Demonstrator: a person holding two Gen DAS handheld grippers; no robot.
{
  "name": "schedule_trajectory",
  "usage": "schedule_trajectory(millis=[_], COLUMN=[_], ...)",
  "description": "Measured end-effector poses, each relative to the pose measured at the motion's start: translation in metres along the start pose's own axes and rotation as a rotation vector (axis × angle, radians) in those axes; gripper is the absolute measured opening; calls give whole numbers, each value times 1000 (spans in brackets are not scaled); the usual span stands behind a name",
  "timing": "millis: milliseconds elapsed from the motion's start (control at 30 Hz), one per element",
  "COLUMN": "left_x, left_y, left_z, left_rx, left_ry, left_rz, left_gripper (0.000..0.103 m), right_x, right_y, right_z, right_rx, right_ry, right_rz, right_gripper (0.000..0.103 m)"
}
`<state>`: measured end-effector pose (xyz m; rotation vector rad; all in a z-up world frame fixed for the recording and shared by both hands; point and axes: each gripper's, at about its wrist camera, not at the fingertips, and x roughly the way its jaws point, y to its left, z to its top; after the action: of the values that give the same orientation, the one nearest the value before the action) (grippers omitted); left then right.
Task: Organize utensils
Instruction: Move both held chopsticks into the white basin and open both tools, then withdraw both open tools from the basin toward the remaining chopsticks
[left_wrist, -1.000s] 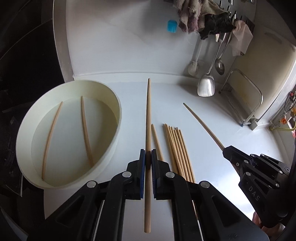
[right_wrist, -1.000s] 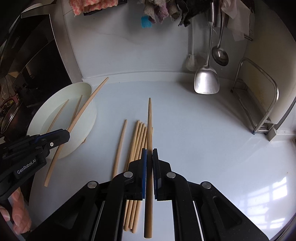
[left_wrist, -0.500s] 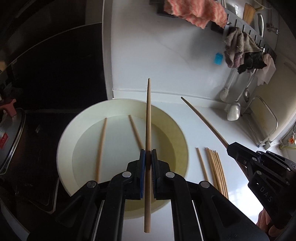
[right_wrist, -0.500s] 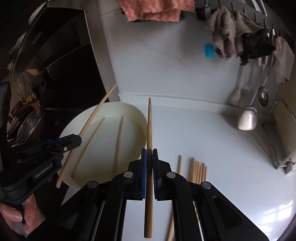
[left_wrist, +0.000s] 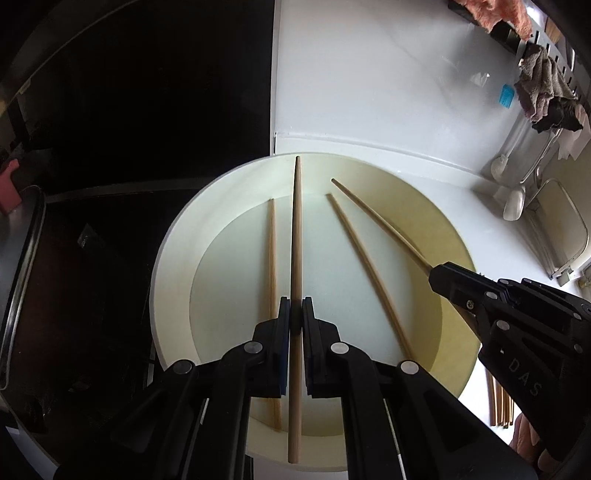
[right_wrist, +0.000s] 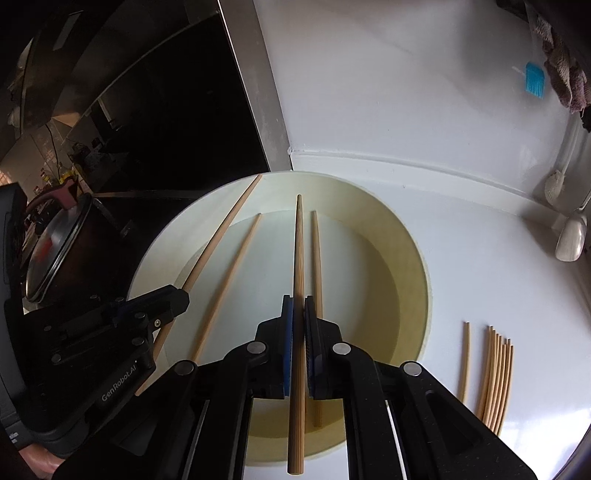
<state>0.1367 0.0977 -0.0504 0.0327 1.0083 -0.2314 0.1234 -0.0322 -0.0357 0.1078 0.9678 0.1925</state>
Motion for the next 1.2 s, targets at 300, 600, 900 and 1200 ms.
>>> schedule_trajectory(millis=[300,600,900,1200], left_x=[35,52,34,6], left_y=[11,16,23,31], left_z=[2,2,8,11], left_rx=[13,0,-28,-54], left_ry=[102,159,98,41], left_rz=[-1,-5,27,59], left_gripper=[7,8,57,73], right_x=[37,59,47,7], right_y=[-5,-4,-6,-15], right_z=[2,2,8,2], right_rx=[33,28,39,72], right_ry=[92,151,121,56], right_rz=[-37,-43,-47,-52], right_gripper=[6,6,21,33])
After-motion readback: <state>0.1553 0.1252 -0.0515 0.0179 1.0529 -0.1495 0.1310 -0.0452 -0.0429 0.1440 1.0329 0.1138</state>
